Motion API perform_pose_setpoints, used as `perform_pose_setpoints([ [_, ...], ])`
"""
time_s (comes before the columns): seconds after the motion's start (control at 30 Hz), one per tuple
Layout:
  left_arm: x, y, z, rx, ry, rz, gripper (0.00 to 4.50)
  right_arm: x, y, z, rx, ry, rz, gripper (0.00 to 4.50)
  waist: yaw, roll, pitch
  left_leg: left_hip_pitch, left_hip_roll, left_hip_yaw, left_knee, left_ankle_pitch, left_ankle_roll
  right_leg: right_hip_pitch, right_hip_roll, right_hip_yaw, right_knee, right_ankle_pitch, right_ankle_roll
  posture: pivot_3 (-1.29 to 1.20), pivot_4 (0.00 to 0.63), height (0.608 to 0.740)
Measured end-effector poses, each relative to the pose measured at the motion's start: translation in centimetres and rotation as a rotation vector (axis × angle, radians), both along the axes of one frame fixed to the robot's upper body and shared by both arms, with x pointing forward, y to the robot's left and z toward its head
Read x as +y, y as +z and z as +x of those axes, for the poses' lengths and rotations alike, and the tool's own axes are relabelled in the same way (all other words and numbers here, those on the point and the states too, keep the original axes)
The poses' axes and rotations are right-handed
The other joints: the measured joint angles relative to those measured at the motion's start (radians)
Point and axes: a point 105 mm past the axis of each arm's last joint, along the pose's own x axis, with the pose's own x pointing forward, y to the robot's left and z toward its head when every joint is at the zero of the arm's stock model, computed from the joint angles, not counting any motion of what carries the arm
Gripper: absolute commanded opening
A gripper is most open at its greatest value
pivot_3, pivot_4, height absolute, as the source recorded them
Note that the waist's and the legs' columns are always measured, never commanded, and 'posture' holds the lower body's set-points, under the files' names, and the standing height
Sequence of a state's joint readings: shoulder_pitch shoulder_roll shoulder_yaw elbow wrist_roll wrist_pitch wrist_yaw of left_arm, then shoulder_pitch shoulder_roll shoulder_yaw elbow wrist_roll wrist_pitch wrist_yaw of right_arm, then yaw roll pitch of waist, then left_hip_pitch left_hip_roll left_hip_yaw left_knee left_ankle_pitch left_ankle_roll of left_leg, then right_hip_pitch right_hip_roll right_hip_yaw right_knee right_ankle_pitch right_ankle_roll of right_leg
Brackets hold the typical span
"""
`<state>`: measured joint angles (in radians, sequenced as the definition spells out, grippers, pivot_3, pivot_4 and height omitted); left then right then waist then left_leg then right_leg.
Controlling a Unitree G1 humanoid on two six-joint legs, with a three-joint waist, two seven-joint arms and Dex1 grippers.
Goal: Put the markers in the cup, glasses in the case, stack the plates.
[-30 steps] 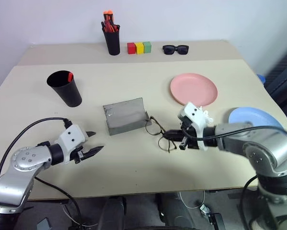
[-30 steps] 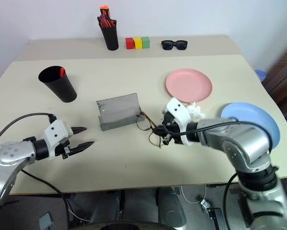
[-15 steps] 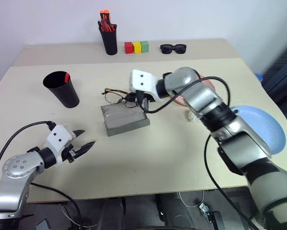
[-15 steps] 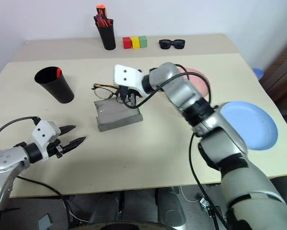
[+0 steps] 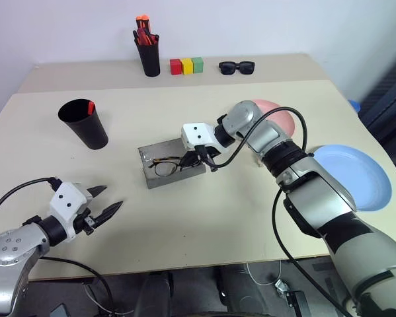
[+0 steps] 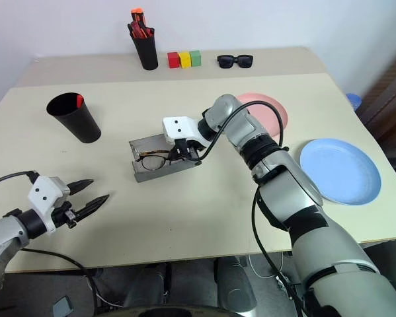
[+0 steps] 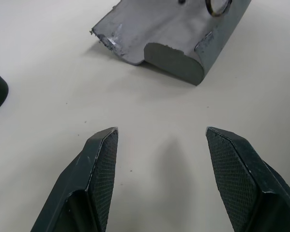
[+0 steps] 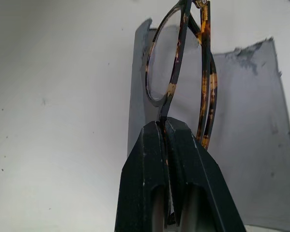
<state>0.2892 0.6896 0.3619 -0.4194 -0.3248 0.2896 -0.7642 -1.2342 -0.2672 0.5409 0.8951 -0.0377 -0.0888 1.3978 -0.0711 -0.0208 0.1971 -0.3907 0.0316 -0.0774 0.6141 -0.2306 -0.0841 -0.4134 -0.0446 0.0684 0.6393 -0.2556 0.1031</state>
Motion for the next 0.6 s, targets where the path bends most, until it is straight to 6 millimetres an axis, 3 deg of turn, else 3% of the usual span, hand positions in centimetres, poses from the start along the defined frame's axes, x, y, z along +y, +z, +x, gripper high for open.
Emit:
perform_pose_setpoints([
  [0.07,0.1,0.0,0.1,-0.004,0.006,-0.006,2.95,0.1,-0.2,0.2,-0.002,-0.009,0.000,0.97,0.000,0.000,0.000,0.000,0.000,0.000,0.000,0.000,0.000,0.000,0.000,0.000,0.000,0.000,0.000,0.00,0.150,0.740],
  [0.17,0.2,0.3,0.6,-0.025,0.013,-0.027,2.95,0.2,0.2,0.6,-0.027,-0.034,0.031,2.35,0.001,0.000,0.000,0.000,0.000,0.000,0.000,0.000,0.000,0.000,0.000,0.000,0.001,0.000,0.000,0.00,0.150,0.740],
  [0.23,0.4,0.3,0.8,-0.030,0.023,-0.048,2.95,0.3,1.0,0.9,-0.050,-0.047,0.065,2.35,0.001,0.000,0.000,0.000,0.000,0.000,0.000,0.000,0.000,-0.001,0.000,0.000,0.001,0.001,0.001,0.00,0.150,0.740],
  [0.3,0.4,1.0,1.5,-0.055,0.038,-0.092,2.37,0.4,2.4,1.5,-0.082,-0.083,0.128,2.39,0.002,0.000,0.000,0.000,0.000,0.000,0.000,0.000,0.000,-0.001,0.000,0.000,0.003,0.001,0.001,0.00,0.150,0.740],
  [0.37,0.3,1.9,2.4,-0.076,0.057,-0.135,1.55,0.4,4.1,1.8,-0.115,-0.109,0.197,2.39,0.002,0.000,0.000,0.000,0.000,-0.001,0.001,0.000,0.000,-0.001,0.000,0.000,0.004,0.001,0.002,0.00,0.150,0.740],
  [0.47,-0.2,3.4,5.2,-0.103,0.098,-0.179,0.02,-1.0,6.0,1.1,-0.148,-0.137,0.298,2.39,0.021,-0.001,-0.001,-0.001,-0.001,-0.003,0.001,0.000,0.000,0.000,0.000,-0.001,0.006,0.001,0.004,0.00,0.150,0.740],
  [0.53,-1.5,4.3,7.2,-0.108,0.092,-0.191,0.02,-2.4,5.6,-0.3,-0.135,-0.152,0.358,2.39,0.032,-0.002,-0.001,-0.001,-0.002,-0.005,0.002,0.000,0.000,0.002,0.000,-0.002,0.005,0.001,0.005,0.00,0.150,0.740],
  [0.6,-3.0,5.1,9.3,-0.110,0.084,-0.211,0.02,-3.5,3.6,-2.0,-0.074,-0.199,0.400,2.39,0.036,-0.002,-0.001,-0.001,-0.002,-0.005,0.003,0.000,0.000,0.002,-0.001,-0.002,0.005,0.001,0.005,0.00,0.150,0.740],
])
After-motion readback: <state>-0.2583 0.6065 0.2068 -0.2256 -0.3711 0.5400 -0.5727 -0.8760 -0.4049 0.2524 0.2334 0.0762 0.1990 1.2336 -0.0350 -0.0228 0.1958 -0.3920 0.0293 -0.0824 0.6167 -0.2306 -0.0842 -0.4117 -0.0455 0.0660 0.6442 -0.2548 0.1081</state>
